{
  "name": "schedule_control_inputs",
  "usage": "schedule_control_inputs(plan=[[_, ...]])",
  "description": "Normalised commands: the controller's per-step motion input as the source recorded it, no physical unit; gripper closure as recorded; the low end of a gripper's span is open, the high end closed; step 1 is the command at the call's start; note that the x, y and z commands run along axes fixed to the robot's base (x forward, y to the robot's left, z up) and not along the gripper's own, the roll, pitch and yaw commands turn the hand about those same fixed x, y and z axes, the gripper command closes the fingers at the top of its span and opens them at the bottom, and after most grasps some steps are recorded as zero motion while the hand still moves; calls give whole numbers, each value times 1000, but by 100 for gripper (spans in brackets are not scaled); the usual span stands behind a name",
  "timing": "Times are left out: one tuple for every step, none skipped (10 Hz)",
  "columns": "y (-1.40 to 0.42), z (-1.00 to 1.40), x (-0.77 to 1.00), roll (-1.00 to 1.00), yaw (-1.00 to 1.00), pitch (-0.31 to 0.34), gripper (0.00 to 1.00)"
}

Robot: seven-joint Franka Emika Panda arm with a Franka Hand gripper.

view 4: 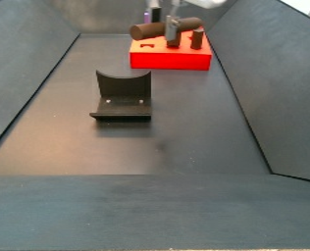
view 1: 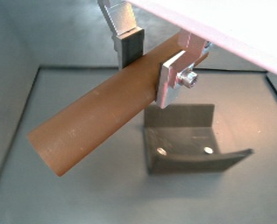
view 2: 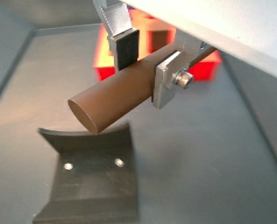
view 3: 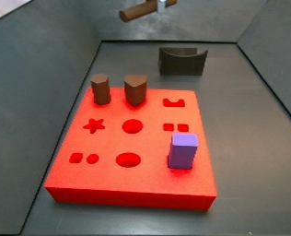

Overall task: Pick up the oval object. Move up. Place the oval object on the fixture. Regrasp the oval object. Move to above the board. Insert the oval object.
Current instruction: Place the oval object on the fixture.

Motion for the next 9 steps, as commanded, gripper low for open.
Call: schedule_control_inputs(plan=[[-402, -68, 1000, -41, 1000, -32, 100], [-321, -61, 1000, -43, 1000, -24, 100], [-264, -56, 1000, -45, 1000, -21, 100], [-211, -59, 1000, -47, 1000, -15, 100], [-122, -48, 862, -50, 1000, -7, 100], [556, 246, 569, -1000, 791, 110, 100], [562, 240, 406, -1000, 643, 125, 100], [430, 151, 266, -1000, 564, 156, 100], [207, 56, 150, -1000, 498, 192, 100]])
